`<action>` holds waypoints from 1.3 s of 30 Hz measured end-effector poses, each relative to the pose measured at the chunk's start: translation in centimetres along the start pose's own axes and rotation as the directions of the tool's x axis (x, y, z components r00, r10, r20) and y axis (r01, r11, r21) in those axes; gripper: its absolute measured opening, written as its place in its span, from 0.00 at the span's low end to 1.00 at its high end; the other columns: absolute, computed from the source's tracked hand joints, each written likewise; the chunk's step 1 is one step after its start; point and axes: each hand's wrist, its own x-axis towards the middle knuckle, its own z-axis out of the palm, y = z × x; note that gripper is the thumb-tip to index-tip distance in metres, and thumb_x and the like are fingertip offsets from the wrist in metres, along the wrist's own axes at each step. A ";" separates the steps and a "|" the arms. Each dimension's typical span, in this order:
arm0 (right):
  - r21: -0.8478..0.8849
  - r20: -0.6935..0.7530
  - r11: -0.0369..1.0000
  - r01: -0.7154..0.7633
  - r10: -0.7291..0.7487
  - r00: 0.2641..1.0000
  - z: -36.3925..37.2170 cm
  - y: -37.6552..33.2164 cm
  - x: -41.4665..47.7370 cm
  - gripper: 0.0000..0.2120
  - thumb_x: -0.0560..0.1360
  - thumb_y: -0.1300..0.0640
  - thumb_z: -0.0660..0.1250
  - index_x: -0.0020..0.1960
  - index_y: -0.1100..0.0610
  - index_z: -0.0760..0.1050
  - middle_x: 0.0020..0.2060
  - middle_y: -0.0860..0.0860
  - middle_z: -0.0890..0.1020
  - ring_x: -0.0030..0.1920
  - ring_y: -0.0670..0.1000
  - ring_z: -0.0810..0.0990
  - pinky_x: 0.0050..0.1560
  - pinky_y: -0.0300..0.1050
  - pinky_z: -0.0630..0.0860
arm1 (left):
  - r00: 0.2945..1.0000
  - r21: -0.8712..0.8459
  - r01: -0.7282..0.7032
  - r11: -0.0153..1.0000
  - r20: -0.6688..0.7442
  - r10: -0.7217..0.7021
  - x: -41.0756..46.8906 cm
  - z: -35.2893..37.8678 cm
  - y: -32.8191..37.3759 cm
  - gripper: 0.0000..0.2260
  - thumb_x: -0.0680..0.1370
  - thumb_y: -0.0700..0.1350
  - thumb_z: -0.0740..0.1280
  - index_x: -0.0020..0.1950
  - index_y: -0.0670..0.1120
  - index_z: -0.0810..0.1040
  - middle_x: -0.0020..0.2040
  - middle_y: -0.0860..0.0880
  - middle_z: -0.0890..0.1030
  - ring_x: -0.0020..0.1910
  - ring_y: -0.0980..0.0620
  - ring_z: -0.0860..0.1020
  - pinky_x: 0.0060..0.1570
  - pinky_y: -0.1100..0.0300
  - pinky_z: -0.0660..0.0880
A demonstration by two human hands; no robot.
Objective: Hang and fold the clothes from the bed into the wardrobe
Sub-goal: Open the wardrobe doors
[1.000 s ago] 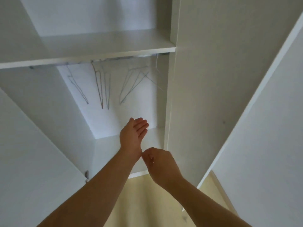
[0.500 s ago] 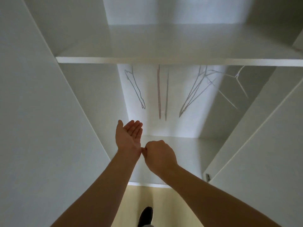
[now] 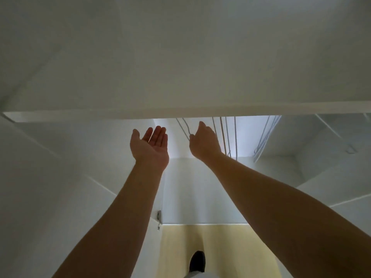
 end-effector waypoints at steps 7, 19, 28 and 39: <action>0.075 0.126 0.991 0.111 -0.120 0.985 0.4 -0.3 2.5 0.14 0.81 0.65 0.52 0.52 0.59 0.77 0.52 0.56 0.81 0.52 0.53 0.77 0.57 0.44 0.71 | 1.000 0.032 -0.008 0.999 -0.019 0.009 4.0 1.8 0.0 0.20 0.80 0.50 0.62 0.67 0.41 0.76 0.63 0.43 0.80 0.59 0.45 0.81 0.63 0.51 0.76; 0.391 0.074 0.919 0.044 -0.079 0.994 -2.1 2.2 -9.0 0.14 0.85 0.56 0.53 0.58 0.55 0.76 0.56 0.50 0.81 0.57 0.48 0.79 0.50 0.31 0.68 | 0.993 0.182 0.119 0.976 -0.012 -0.118 4.8 2.0 -0.8 0.30 0.81 0.58 0.58 0.76 0.40 0.62 0.74 0.39 0.67 0.73 0.41 0.69 0.74 0.48 0.62; 0.391 0.051 0.919 -0.061 0.045 0.998 -5.5 11.5 -26.7 0.15 0.84 0.54 0.54 0.52 0.52 0.79 0.31 0.41 0.73 0.25 0.37 0.71 0.27 0.27 0.65 | 0.977 0.565 0.211 0.797 -0.111 -0.179 -3.7 -5.4 -6.6 0.25 0.78 0.56 0.66 0.71 0.49 0.66 0.67 0.46 0.66 0.58 0.47 0.74 0.56 0.57 0.72; 0.411 -0.099 0.735 -0.540 0.625 0.774 -8.2 27.7 -62.1 0.21 0.79 0.38 0.58 0.41 0.51 0.80 0.27 0.45 0.78 0.27 0.43 0.76 0.32 0.40 0.71 | 0.849 0.909 0.354 0.218 -0.214 -0.484 -28.2 -22.5 -28.8 0.23 0.78 0.50 0.67 0.72 0.48 0.67 0.69 0.44 0.65 0.59 0.49 0.75 0.48 0.64 0.74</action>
